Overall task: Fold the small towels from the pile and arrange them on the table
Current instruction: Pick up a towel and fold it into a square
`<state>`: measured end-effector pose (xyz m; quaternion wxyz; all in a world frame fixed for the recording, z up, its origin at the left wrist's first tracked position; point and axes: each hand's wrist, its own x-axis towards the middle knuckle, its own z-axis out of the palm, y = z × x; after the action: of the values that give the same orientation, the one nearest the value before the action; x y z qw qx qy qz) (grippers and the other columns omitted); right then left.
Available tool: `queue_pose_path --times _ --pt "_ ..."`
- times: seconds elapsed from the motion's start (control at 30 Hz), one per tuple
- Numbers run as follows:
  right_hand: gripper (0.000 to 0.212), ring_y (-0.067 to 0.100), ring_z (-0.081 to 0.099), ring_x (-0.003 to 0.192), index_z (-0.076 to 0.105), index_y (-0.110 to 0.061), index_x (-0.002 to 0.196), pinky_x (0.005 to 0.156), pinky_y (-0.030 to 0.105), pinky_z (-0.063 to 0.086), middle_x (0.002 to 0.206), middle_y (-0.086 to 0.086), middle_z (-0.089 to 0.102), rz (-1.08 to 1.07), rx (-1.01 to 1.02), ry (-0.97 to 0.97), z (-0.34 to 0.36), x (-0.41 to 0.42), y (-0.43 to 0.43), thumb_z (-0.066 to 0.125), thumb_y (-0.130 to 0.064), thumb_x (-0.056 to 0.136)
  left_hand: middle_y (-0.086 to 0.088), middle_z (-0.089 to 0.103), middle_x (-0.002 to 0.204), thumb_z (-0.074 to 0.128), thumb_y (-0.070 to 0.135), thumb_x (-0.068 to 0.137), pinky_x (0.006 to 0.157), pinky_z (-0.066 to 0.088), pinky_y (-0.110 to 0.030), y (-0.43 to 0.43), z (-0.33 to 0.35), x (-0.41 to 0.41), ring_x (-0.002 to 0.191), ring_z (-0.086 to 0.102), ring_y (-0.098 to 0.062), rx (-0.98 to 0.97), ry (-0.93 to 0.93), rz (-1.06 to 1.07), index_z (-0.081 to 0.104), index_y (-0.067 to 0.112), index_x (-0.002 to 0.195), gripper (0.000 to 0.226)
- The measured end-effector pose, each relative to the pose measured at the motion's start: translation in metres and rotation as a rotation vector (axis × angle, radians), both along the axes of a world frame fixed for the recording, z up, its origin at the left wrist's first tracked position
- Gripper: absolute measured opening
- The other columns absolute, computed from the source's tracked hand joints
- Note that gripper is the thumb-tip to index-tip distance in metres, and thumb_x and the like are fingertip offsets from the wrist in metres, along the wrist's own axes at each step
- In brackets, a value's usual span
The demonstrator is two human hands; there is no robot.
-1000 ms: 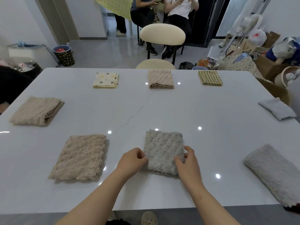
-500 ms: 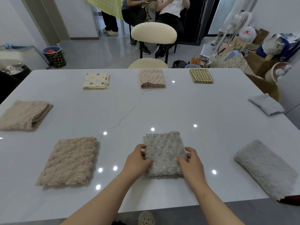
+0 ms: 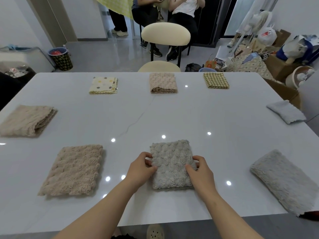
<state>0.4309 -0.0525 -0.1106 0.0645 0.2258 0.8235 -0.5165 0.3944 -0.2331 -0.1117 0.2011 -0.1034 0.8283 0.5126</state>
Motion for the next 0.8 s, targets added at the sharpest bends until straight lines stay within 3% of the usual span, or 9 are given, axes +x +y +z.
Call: queue_pose_path --times 0.13,0.33,0.53,0.67,0.8 --pt "0.032 0.007 0.054 0.071 0.045 -0.019 0.12 0.062 0.022 0.045 0.084 -0.011 0.051 0.002 -0.009 -0.035 0.0 0.005 0.005 0.054 -0.022 0.09 0.005 0.054 0.082 0.064 0.014 0.083 0.063 0.042 -0.016 -0.003 -0.004 0.003 0.072 0.051 -0.009 -0.023 -0.007 -0.051 0.05 0.024 0.104 0.027" --pt "0.036 0.009 0.056 0.081 0.044 -0.018 0.124 0.069 0.026 0.048 0.096 -0.006 0.055 0.004 0.007 -0.051 0.0 0.005 0.005 0.054 -0.026 0.09 0.007 0.054 0.082 0.061 0.012 0.085 0.063 0.04 -0.015 0.002 -0.004 0.005 0.075 0.052 -0.011 -0.027 0.051 0.025 0.05 0.026 0.103 0.025" --pt "0.037 0.005 0.05 0.079 0.044 -0.018 0.125 0.064 0.023 0.04 0.086 -0.018 0.045 -0.013 0.036 -0.036 -0.003 0.007 0.001 0.053 -0.026 0.09 0.008 0.052 0.083 0.058 0.012 0.086 0.065 0.04 -0.012 0.003 -0.001 0.007 0.077 0.052 -0.01 -0.041 0.075 0.007 0.051 0.02 0.112 0.028" --pt "0.035 0.009 0.052 0.082 0.045 -0.018 0.124 0.061 0.021 0.04 0.104 -0.002 0.054 -0.058 0.022 -0.023 -0.001 -0.001 0.001 0.054 -0.025 0.09 0.003 0.056 0.09 0.053 0.014 0.088 0.062 0.038 -0.012 -0.002 0.004 -0.002 0.075 0.051 -0.007 -0.114 0.136 0.009 0.05 0.017 0.115 0.027" --pt "0.037 0.016 0.052 0.094 0.045 -0.017 0.125 0.069 0.025 0.041 0.11 0.0 0.052 -0.114 0.04 -0.023 0.002 -0.013 0.005 0.054 -0.025 0.09 0.002 0.054 0.097 0.049 0.019 0.09 0.062 0.039 -0.018 0.0 0.014 -0.016 0.08 0.051 -0.011 -0.214 0.245 -0.074 0.053 0.017 0.114 0.024"
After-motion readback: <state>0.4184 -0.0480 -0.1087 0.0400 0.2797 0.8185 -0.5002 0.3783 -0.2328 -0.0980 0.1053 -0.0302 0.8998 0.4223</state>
